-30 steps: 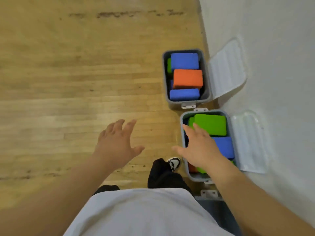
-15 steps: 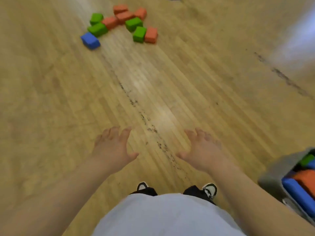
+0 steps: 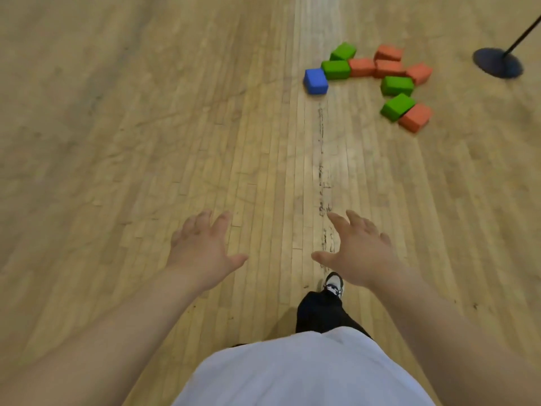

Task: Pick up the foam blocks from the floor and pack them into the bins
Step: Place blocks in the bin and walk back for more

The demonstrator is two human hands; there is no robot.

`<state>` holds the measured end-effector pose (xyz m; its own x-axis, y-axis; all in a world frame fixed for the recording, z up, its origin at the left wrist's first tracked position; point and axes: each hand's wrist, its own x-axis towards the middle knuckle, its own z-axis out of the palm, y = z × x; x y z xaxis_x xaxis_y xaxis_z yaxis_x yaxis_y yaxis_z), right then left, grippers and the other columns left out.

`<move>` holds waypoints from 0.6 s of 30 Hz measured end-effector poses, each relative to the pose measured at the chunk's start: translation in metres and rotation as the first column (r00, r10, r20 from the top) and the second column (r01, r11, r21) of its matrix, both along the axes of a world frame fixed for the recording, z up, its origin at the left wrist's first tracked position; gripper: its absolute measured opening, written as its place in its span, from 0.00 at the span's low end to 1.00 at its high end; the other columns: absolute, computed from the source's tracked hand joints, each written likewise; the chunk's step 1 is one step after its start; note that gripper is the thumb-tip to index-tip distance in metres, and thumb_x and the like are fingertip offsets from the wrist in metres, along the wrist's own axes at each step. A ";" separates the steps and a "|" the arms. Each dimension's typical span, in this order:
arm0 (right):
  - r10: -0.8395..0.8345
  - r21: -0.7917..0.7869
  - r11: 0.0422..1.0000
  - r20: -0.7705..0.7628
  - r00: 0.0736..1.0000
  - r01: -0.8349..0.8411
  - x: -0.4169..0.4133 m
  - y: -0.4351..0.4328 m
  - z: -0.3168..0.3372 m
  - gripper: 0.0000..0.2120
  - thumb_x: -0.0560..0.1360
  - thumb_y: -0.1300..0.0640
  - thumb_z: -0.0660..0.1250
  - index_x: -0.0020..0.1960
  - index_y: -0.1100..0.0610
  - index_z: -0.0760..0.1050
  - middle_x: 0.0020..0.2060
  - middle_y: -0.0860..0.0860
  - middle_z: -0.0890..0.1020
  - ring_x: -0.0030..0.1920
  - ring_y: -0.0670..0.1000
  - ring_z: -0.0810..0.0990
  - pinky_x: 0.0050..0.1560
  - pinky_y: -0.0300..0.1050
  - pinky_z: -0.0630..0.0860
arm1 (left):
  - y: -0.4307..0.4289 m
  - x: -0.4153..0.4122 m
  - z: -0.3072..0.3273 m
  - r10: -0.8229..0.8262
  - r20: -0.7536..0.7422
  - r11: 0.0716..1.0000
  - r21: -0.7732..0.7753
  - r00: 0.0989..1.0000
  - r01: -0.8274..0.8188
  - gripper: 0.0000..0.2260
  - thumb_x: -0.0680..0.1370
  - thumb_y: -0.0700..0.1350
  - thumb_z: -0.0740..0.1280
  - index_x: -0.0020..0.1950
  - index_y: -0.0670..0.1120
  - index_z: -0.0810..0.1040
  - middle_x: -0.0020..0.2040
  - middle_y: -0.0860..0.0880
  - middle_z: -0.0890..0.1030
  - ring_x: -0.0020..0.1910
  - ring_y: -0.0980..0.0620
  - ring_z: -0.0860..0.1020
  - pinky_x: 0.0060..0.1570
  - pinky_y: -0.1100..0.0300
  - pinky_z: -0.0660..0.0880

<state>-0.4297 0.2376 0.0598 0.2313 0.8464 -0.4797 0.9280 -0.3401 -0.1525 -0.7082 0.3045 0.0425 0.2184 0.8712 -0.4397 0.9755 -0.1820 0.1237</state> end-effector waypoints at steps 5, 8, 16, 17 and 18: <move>-0.037 0.011 0.999 -0.029 0.999 0.038 0.072 0.059 -0.015 0.47 0.72 0.26 0.64 0.82 0.40 0.46 0.83 0.51 0.50 0.82 0.58 0.50 0.78 0.68 0.53 | 0.062 0.075 -0.006 -0.030 -0.016 1.000 0.000 0.999 0.030 0.44 0.75 0.74 0.59 0.83 0.57 0.44 0.83 0.44 0.49 0.82 0.41 0.48 0.78 0.41 0.51; -0.059 -0.001 0.998 -0.039 0.998 0.059 0.132 0.096 -0.017 0.47 0.72 0.26 0.63 0.82 0.40 0.46 0.83 0.51 0.49 0.82 0.58 0.50 0.78 0.67 0.53 | 0.105 0.133 -0.006 -0.067 -0.021 0.998 0.007 0.998 0.067 0.44 0.75 0.74 0.59 0.83 0.57 0.44 0.83 0.44 0.49 0.82 0.41 0.48 0.79 0.41 0.51; -0.031 0.023 0.999 -0.015 0.999 0.031 0.259 0.222 0.014 0.46 0.73 0.27 0.64 0.82 0.41 0.46 0.83 0.51 0.50 0.82 0.58 0.51 0.78 0.67 0.55 | 0.220 0.251 0.027 -0.115 -0.013 0.993 0.030 0.993 0.115 0.43 0.76 0.74 0.59 0.83 0.58 0.44 0.83 0.46 0.48 0.82 0.43 0.47 0.79 0.41 0.51; -0.022 0.033 0.999 -0.026 0.999 0.023 0.266 0.239 0.015 0.46 0.73 0.27 0.64 0.82 0.41 0.46 0.83 0.51 0.50 0.82 0.58 0.51 0.78 0.66 0.54 | 0.234 0.258 0.030 -0.103 -0.002 0.994 0.030 0.995 0.103 0.43 0.76 0.73 0.59 0.83 0.58 0.44 0.83 0.46 0.48 0.82 0.43 0.47 0.79 0.41 0.50; -0.012 0.042 0.999 -0.036 0.999 0.014 0.272 0.257 0.015 0.46 0.73 0.28 0.64 0.82 0.41 0.46 0.83 0.51 0.50 0.82 0.58 0.51 0.78 0.66 0.55 | 0.249 0.265 0.031 -0.090 0.007 0.996 0.029 0.996 0.090 0.42 0.76 0.73 0.59 0.82 0.59 0.44 0.83 0.46 0.48 0.82 0.43 0.47 0.79 0.41 0.50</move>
<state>-0.1581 0.4951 0.0749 0.2257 0.8632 -0.4516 0.9172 -0.3445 -0.2001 -0.4435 0.5538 0.0731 0.2997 0.8603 -0.4124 0.9540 -0.2725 0.1249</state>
